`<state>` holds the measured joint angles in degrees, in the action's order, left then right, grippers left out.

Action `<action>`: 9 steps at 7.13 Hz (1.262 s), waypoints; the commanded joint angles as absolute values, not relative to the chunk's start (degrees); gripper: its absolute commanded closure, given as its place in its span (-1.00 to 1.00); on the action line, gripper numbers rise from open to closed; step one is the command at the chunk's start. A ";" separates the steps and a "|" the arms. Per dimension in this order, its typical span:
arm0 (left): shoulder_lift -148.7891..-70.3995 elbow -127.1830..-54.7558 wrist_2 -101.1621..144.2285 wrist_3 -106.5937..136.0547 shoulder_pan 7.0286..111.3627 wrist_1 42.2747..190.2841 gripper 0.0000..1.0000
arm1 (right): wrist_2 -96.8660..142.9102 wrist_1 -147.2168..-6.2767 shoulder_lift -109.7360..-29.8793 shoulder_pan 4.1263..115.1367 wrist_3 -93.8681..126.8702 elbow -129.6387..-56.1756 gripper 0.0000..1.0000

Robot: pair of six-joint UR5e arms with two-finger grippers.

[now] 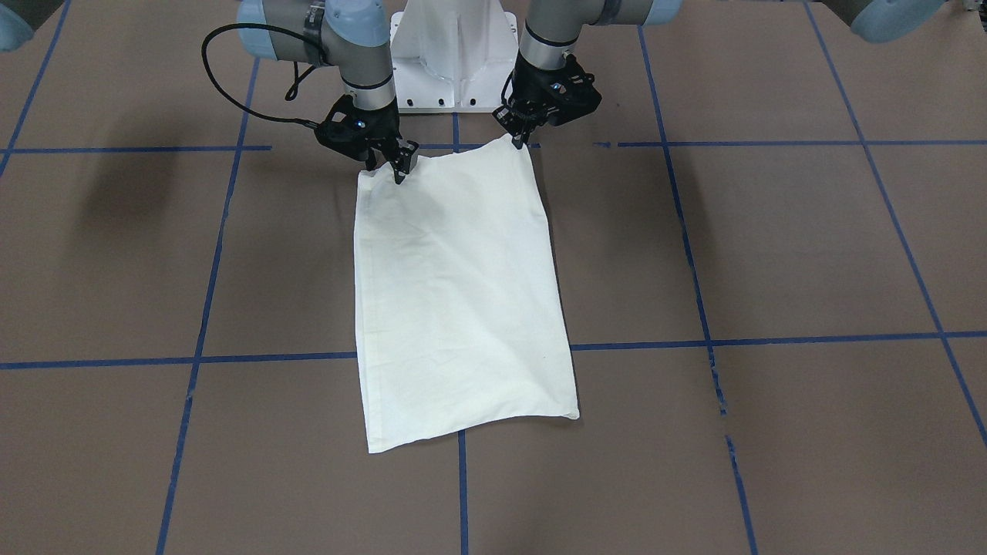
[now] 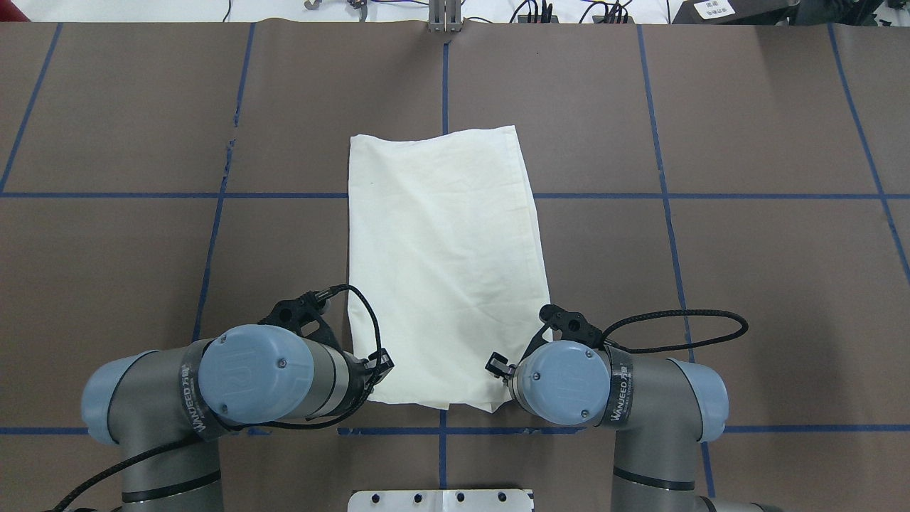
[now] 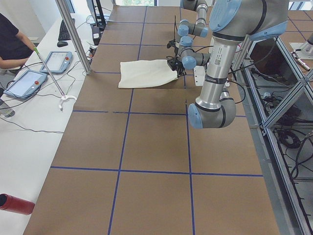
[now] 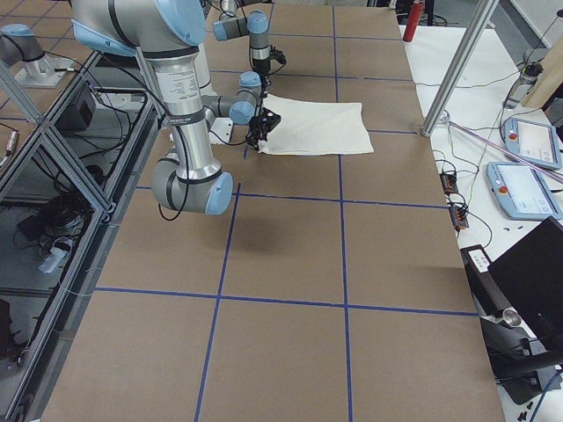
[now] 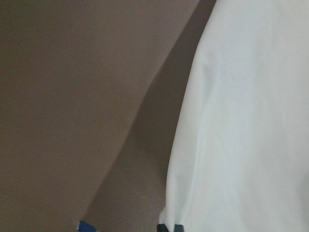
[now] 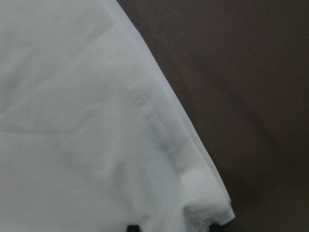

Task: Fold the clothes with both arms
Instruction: 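Grasp the two near corners of the shirt with both grippers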

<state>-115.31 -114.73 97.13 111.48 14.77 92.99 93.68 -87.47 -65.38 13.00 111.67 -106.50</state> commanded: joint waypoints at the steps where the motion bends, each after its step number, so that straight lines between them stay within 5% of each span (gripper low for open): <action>1: -115.31 -114.79 97.12 111.53 14.77 92.99 1.00 | 93.87 -87.45 -64.60 13.71 111.27 -106.61 1.00; 6: -114.70 -115.13 96.95 111.53 14.85 92.90 1.00 | 94.30 -87.45 -63.72 14.85 111.45 -107.92 1.00; 9: -111.38 -123.88 96.68 111.27 10.49 92.12 1.00 | 97.11 -87.54 -69.06 12.93 110.57 -118.96 1.00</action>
<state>-113.38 -119.23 96.74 111.34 13.06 92.67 95.73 -87.47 -66.54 14.10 110.91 -113.75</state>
